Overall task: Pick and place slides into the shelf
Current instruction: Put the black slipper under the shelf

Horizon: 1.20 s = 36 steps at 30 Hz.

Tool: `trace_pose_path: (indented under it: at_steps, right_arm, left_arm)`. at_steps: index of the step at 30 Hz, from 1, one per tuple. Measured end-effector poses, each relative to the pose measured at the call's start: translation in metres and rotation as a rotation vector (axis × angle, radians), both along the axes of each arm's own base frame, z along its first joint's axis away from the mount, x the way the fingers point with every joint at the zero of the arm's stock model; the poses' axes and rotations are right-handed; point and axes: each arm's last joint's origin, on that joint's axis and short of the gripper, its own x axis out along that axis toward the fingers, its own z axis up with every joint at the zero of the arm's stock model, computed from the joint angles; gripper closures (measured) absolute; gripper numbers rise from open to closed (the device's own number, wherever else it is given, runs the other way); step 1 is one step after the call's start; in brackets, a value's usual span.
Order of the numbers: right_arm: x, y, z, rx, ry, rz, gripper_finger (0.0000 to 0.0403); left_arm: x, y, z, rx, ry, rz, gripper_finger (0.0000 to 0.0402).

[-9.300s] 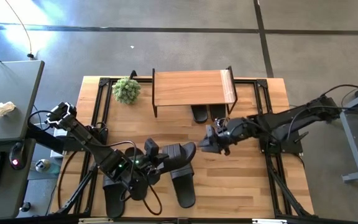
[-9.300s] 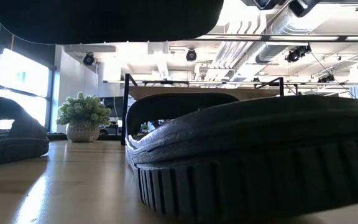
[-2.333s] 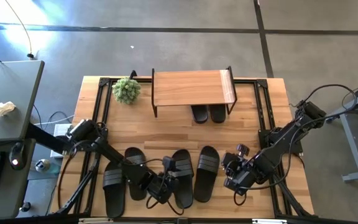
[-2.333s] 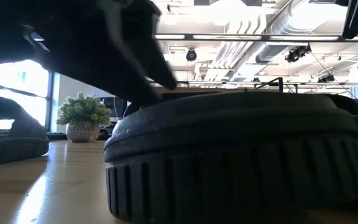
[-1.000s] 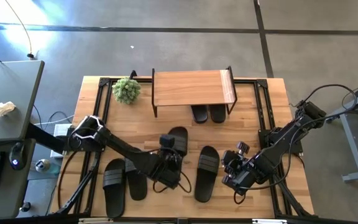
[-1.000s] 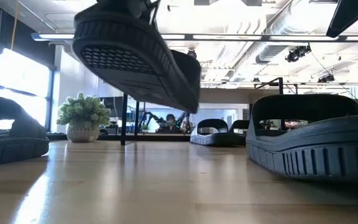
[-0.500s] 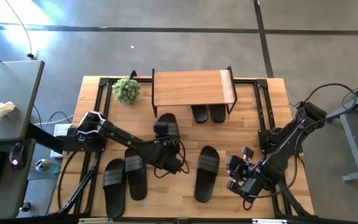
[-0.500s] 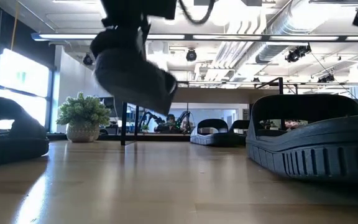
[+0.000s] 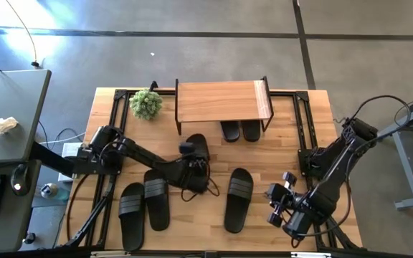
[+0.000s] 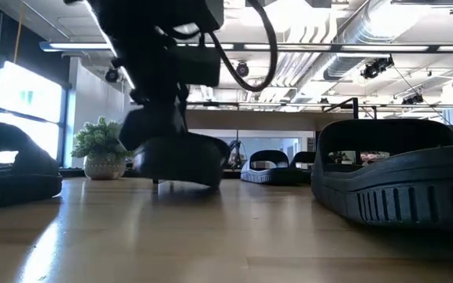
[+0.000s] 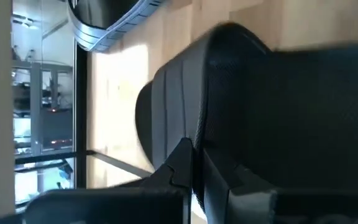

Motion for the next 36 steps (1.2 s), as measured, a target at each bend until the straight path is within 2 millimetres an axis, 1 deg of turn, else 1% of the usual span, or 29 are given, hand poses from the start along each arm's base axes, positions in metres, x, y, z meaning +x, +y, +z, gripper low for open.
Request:
trace_pose_path:
  at_steps: [6,9,14,18,22,27,36]
  right_arm:
    - [0.003,-0.002,0.000,0.012,-0.001,-0.026,0.0377]
    - [0.003,-0.003,0.000,0.032,-0.004,-0.052,0.0377]
    - [0.003,-0.003,0.000,0.054,-0.003,-0.073,0.0378]
    - [0.003,-0.003,0.000,0.063,-0.007,-0.087,0.0378]
    - [0.003,-0.003,0.000,0.061,-0.005,-0.087,0.0378]
    - [0.002,-0.004,-0.001,0.046,0.005,-0.088,0.0378]
    - [0.002,-0.006,-0.001,0.027,0.003,-0.093,0.0378]
  left_arm:
    - [0.011,0.030,0.000,0.018,0.011,-0.010,0.0399]
    - [0.014,0.048,0.001,0.025,0.012,0.012,0.0399]
    - [0.011,0.085,-0.002,0.022,0.055,0.069,0.0399]
    - [0.006,0.106,-0.010,0.025,0.095,0.079,0.0399]
    - [0.001,0.113,-0.019,0.004,0.121,0.054,0.0400]
    - [-0.002,0.114,-0.026,0.036,0.154,0.009,0.0400]
    - [-0.008,0.120,-0.030,0.028,0.196,0.004,0.0398]
